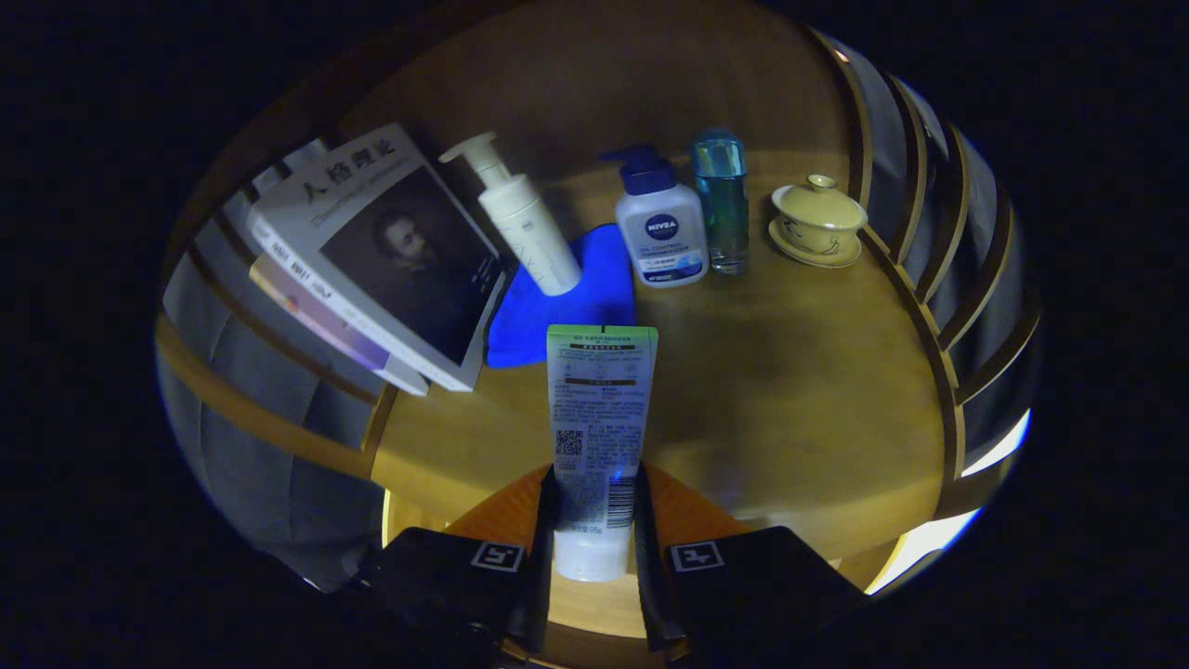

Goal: Pull open the drawer, take out the items inside it, and place them on the countertop above the cabinet.

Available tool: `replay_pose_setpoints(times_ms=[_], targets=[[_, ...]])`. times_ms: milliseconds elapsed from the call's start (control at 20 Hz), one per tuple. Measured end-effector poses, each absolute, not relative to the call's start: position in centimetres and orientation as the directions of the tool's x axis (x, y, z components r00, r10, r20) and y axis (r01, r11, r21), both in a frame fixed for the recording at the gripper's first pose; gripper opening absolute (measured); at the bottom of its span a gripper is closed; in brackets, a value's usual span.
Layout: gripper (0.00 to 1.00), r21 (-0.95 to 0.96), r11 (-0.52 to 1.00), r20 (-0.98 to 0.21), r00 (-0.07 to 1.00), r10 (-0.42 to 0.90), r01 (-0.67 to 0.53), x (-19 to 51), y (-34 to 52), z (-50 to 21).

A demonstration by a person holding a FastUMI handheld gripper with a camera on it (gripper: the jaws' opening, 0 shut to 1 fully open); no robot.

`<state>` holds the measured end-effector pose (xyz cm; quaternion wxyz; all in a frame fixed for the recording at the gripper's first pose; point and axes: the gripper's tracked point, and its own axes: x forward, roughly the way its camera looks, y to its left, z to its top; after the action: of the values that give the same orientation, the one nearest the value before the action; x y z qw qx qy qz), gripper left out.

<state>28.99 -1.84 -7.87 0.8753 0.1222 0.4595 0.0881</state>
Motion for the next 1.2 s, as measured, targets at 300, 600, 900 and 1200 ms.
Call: replay_pose_setpoints(times_ms=[300,600,900,1200], targets=[[0.44,0.285,0.958,-0.819,0.517,0.249,-0.010,29.6,-1.2,-10.4],[0.53,0.315,0.949,-0.788,0.556,0.263,-0.002,30.0,0.5,-10.1],[0.99,0.225,0.971,-0.697,0.683,0.219,-0.081,28.1,0.5,-6.9],[0.98,0.124,0.983,-0.467,0.867,0.176,-0.133,23.9,0.6,-0.9]])
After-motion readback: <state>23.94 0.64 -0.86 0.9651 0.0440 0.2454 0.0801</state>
